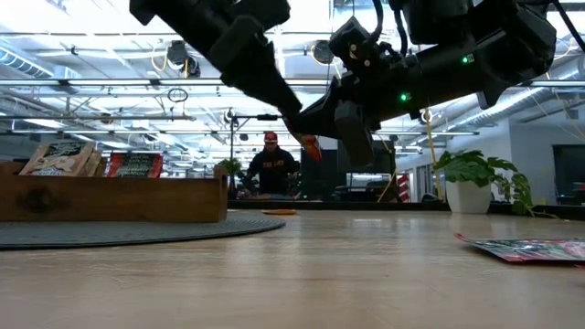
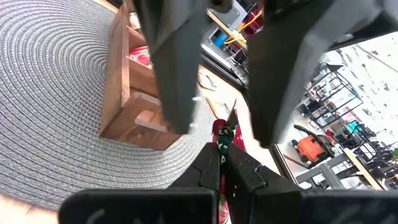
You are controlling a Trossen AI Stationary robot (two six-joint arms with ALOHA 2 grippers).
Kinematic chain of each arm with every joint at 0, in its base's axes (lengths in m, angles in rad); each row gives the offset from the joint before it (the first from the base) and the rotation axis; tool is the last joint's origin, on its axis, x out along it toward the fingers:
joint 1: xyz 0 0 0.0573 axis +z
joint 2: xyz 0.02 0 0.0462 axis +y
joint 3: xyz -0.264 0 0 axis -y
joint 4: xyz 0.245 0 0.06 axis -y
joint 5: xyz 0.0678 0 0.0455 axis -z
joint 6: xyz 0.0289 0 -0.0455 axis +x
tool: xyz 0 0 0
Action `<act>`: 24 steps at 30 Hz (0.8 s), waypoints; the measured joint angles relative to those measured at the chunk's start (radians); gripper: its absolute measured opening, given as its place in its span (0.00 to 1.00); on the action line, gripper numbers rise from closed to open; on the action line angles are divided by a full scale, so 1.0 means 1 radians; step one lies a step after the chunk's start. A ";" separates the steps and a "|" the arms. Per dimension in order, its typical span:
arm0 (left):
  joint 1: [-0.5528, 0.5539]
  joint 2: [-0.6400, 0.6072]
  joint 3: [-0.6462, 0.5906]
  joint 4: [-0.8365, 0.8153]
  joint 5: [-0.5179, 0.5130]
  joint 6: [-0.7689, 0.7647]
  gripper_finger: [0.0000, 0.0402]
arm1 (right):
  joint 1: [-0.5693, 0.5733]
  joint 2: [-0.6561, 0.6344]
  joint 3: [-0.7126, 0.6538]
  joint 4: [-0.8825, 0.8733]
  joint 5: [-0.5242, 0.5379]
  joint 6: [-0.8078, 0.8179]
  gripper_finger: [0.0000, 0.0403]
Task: Pick & Place Tea
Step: Put the red tea bag into the middle section of the wooden organizer
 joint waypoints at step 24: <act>-0.008 0.000 0.001 -0.079 -0.049 0.010 0.45 | 0.000 0.000 -0.001 0.002 0.000 0.003 0.00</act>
